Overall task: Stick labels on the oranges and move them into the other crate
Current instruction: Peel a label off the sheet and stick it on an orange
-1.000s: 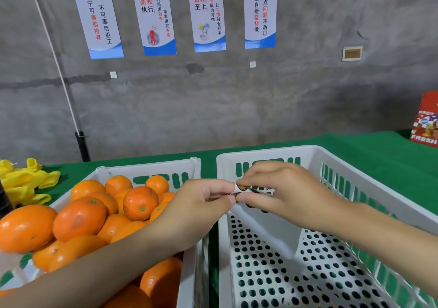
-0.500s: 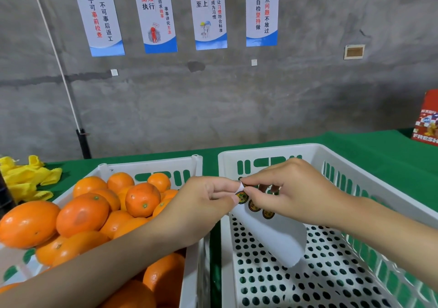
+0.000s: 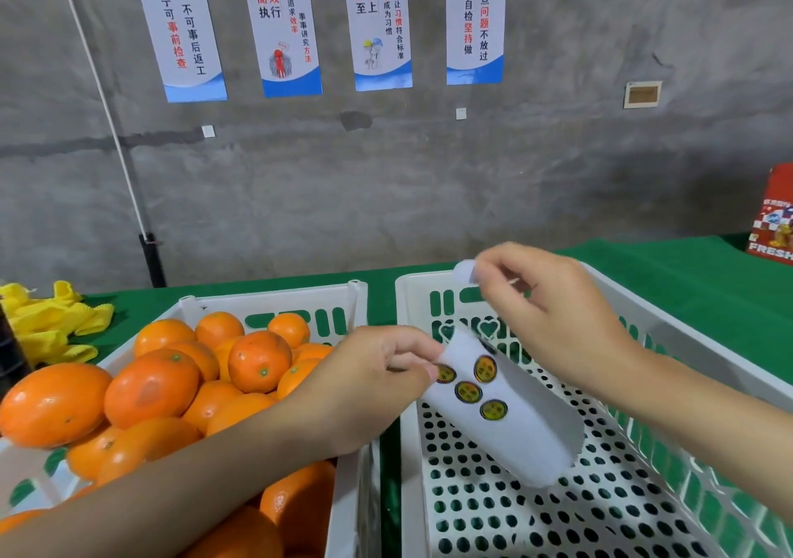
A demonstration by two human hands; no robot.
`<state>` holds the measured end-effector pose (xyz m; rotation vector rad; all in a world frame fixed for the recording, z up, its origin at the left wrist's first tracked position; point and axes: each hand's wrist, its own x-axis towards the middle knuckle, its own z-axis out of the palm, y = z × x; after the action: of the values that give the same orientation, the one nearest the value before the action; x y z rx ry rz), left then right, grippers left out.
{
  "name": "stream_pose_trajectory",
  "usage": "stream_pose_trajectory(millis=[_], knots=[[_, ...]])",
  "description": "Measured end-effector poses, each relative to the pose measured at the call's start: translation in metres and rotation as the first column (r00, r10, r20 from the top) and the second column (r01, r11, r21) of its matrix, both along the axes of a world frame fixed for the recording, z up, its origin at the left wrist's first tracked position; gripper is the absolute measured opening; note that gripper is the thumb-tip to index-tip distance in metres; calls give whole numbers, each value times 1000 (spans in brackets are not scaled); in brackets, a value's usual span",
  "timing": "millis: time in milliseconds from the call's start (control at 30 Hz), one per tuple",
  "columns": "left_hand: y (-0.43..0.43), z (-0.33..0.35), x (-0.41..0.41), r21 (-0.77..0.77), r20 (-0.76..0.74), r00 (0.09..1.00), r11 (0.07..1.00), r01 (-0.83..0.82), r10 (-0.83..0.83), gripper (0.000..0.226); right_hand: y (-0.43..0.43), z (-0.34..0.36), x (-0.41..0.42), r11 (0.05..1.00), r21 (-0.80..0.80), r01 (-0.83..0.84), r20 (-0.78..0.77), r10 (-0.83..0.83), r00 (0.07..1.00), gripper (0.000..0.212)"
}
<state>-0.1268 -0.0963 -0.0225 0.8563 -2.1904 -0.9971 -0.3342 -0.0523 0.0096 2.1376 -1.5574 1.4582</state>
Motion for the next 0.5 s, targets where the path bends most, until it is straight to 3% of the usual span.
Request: stream_pose_trajectory(millis=[67, 133, 300, 500], knots=[[3, -1, -1, -105, 127, 991, 993, 49, -35, 16, 2, 0, 5, 998, -29, -58, 44, 60, 997, 20], [8, 0, -3, -119, 179, 978, 984, 129, -107, 14, 4, -6, 13, 996, -34, -77, -18, 76, 997, 22], [12, 2, -4, -168, 168, 973, 968, 187, -159, 15, -1, -22, 26, 979, 189, -72, 22, 69, 997, 23], [14, 5, -3, -135, 155, 980, 981, 143, -121, 16, -2, -23, 24, 973, 186, -135, 6, 137, 991, 21]])
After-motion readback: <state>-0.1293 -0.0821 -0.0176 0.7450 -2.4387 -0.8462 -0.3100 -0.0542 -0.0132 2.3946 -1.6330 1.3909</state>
